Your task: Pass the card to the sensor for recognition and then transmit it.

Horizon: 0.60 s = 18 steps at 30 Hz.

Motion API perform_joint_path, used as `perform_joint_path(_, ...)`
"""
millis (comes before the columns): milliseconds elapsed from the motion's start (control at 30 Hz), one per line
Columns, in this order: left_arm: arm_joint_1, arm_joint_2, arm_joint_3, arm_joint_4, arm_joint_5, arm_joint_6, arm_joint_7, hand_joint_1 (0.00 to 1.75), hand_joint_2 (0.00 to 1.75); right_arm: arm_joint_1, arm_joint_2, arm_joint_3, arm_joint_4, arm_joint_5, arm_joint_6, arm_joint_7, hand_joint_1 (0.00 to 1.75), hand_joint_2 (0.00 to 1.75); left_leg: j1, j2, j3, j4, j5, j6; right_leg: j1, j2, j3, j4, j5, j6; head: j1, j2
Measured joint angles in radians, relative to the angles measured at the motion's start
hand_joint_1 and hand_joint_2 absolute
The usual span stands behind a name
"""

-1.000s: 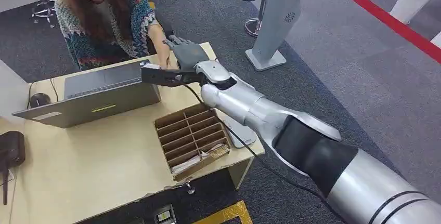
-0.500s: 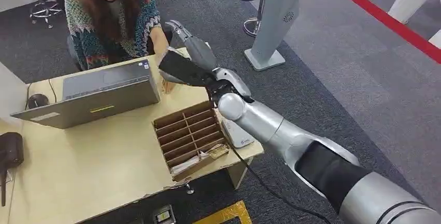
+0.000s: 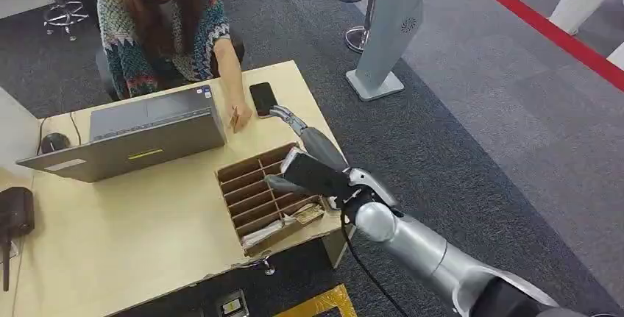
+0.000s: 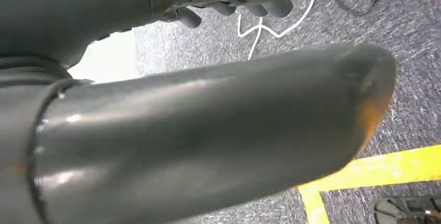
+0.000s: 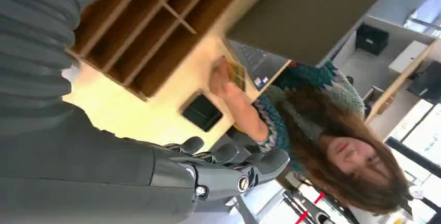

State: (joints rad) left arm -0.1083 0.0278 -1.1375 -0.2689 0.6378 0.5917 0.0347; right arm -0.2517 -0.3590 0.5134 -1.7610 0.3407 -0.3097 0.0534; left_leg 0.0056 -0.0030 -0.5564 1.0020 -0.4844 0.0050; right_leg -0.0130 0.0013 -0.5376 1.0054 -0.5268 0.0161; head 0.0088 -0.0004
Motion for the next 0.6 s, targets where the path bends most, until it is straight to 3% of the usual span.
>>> perform_joint_path(167, 0.000, 0.000, 0.010, 0.002, 0.005, 0.000, 0.000, 0.00, 0.00, 0.081, -0.016, -0.047, -0.074, 0.039, 0.035, 0.018, 0.00, 1.75, 0.000, 0.001, 0.001, 0.000, 0.000, 0.000, 0.000, 0.000, 0.000, 0.000, 0.000, 0.000, 0.000, 0.000)
perform_joint_path(500, 0.001, 0.000, 0.015, 0.003, 0.004, 0.000, 0.000, 0.00, 0.00, 0.146, -0.025, -0.092, -0.141, 0.035, 0.072, 0.020, 0.00, 1.75, 0.000, 0.001, 0.001, 0.000, 0.000, 0.000, 0.000, 0.001, 0.000, 0.000, 0.000, 0.000, 0.000, 0.000)
perform_joint_path(600, 0.001, 0.000, 0.015, 0.003, 0.001, -0.001, 0.000, 0.00, 0.00, 0.170, -0.029, -0.095, -0.159, 0.080, 0.107, 0.049, 0.00, 1.75, 0.000, 0.001, 0.001, 0.000, 0.000, 0.000, 0.000, 0.001, 0.000, 0.000, 0.000, 0.000, 0.000, 0.000)
